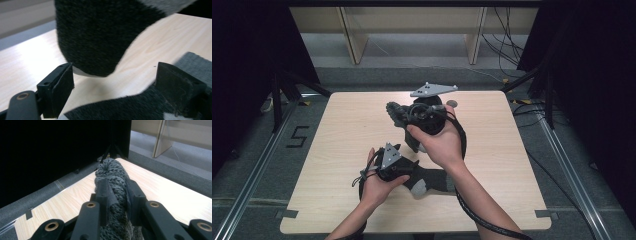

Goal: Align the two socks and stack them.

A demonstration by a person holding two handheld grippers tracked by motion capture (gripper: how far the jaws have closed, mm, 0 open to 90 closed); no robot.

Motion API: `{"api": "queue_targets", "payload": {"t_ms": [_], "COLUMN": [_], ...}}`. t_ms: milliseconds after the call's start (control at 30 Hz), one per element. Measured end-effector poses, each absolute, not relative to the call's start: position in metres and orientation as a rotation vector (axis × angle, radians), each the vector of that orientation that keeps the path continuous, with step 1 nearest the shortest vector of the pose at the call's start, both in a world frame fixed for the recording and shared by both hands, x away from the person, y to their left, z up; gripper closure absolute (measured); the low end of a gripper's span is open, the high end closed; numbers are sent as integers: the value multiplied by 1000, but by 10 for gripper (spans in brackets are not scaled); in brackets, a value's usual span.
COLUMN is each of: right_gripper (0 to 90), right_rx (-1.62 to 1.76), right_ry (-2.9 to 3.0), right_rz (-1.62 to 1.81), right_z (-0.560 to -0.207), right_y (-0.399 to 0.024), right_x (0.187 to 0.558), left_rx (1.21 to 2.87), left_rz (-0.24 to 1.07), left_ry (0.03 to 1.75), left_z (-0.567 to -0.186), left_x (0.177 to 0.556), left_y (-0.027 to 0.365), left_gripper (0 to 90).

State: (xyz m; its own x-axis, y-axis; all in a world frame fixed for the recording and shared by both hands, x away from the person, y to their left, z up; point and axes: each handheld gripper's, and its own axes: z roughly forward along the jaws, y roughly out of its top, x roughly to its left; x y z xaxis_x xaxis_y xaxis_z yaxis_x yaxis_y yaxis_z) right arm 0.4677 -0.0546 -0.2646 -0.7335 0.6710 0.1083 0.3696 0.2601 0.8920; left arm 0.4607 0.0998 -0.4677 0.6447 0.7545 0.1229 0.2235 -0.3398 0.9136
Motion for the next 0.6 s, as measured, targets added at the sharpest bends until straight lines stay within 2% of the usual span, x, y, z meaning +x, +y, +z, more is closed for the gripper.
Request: {"api": "queue_targets", "payload": {"t_ms": [167, 400, 600], "right_gripper": [753, 754, 754], "right_rx": [946, 959, 938], "right_ry": [2239, 2241, 2238], "right_rz": [1460, 1493, 1483], "right_z": [-265, -264, -260], "right_y": [-55, -54, -53], "right_x": [469, 465, 461], "left_rx": [1865, 1838, 1846], "left_rz": [685, 769, 816], "left_ry": [766, 770, 723], "left_z": [-469, -470, -471], "left_x": [464, 471, 472], "left_y": [95, 90, 91], "left_gripper": [148, 162, 380]}}
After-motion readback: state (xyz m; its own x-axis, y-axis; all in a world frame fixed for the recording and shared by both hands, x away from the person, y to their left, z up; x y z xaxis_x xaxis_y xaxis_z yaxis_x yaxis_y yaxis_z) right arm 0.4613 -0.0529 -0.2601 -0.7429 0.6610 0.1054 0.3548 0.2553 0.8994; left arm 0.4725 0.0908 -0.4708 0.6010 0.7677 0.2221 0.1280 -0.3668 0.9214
